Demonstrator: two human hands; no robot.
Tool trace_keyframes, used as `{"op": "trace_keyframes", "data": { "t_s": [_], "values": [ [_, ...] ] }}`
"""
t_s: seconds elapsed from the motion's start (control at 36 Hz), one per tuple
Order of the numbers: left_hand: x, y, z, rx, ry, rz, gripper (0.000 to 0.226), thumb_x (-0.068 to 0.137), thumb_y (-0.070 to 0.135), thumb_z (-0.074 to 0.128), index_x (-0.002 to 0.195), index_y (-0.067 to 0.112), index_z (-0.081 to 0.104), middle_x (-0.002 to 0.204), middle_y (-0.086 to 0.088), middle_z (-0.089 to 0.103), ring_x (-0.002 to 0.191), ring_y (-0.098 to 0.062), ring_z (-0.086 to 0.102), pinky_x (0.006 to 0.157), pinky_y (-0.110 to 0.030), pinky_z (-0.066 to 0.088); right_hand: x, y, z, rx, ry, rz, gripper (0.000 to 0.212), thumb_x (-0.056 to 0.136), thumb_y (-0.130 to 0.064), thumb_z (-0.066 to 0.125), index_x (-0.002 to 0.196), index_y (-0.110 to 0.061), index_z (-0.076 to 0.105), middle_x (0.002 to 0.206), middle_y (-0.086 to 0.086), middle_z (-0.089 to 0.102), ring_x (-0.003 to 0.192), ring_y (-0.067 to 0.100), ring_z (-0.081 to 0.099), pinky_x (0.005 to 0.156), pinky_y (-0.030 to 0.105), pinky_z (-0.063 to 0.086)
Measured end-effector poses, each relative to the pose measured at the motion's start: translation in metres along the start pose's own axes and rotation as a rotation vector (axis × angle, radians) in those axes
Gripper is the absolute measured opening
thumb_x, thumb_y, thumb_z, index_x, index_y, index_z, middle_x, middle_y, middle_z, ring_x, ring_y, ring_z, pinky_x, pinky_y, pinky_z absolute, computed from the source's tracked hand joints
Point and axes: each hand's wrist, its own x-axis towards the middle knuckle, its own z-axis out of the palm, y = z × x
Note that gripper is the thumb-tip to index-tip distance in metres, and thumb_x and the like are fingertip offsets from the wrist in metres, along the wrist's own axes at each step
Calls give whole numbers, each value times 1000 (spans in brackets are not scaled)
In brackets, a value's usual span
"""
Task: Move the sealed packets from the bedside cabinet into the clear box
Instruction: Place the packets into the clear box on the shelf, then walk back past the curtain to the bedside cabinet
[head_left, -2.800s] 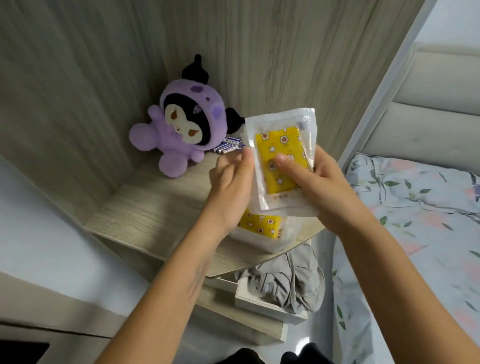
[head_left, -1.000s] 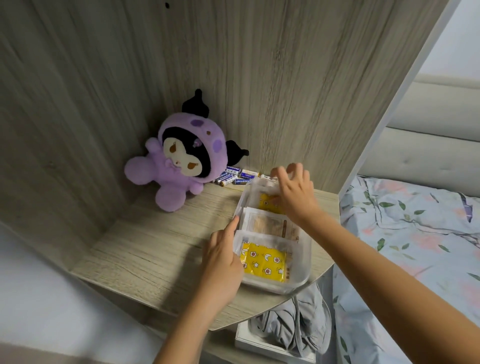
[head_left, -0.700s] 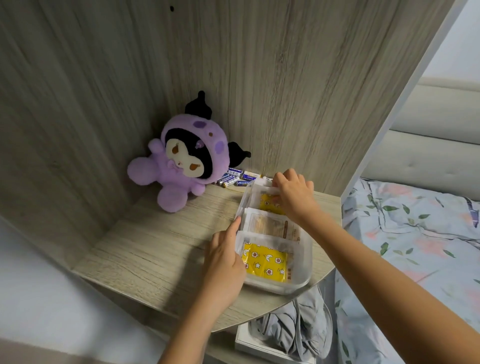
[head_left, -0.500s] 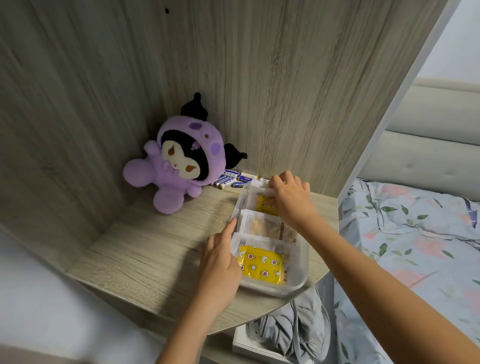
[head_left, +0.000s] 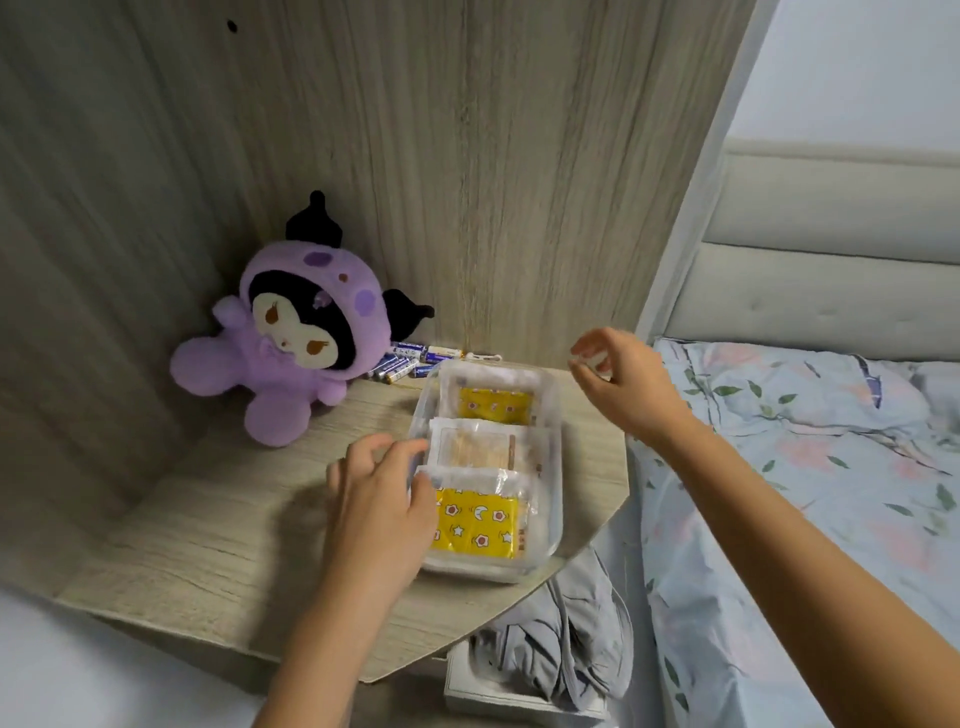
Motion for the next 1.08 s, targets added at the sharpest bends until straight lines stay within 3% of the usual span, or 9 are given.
{"op": "trace_keyframes", "data": {
  "t_s": [0.08,0.19,0.31,0.5,0.67,0.78,0.92,1.08],
  "values": [
    [9,21,-5,106,51,150,31,93,23,48,124,27,57,134,3,41,121,-15,27,96,-30,31,-22,16,-20,-164,-113,55,20,90,-20,58,106,-11,64,105,5,65,98,23,60,77,25,41],
    [18,61,-6,157,-3,391,30,93,21,48,121,24,58,138,-1,38,125,-22,31,102,-38,33,-64,29,-45,-376,-177,178,25,90,-24,56,113,-16,64,117,8,60,111,28,55,88,34,46],
    [15,102,2,232,-143,652,32,94,22,46,122,27,59,141,-3,36,127,-26,32,104,-41,32,-123,41,-76,-459,-109,412,31,91,-32,53,120,-23,57,125,6,56,114,27,53,91,41,49],
    [-34,162,38,292,-496,1053,32,96,27,42,122,28,59,128,-2,51,124,-27,39,102,-43,38,-274,42,-131,-568,61,818,33,92,-35,52,123,-24,54,125,5,55,114,26,52,89,41,49],
    [-130,198,78,284,-754,1329,30,98,31,40,123,28,57,125,-3,52,104,-23,54,84,-36,44,-436,0,-168,-601,148,1167,31,92,-32,52,121,-24,56,123,5,57,111,25,53,84,39,50],
    [-219,213,99,246,-882,1527,30,99,31,41,124,27,57,124,-2,53,88,-19,52,77,-32,44,-539,-42,-183,-587,213,1402,31,90,-31,54,120,-23,58,122,5,58,110,26,55,87,41,50],
    [-333,227,112,256,-988,1754,32,99,32,41,127,25,55,129,-2,53,103,-22,56,78,-33,45,-645,-95,-192,-546,328,1646,33,91,-29,54,122,-21,57,124,6,58,112,27,56,90,39,49],
    [-464,242,118,226,-1074,1956,32,99,33,41,127,27,55,129,1,53,106,-20,55,84,-34,47,-758,-143,-205,-492,461,1821,32,90,-26,54,121,-20,59,124,4,59,113,23,54,90,33,45]
  ]
}}
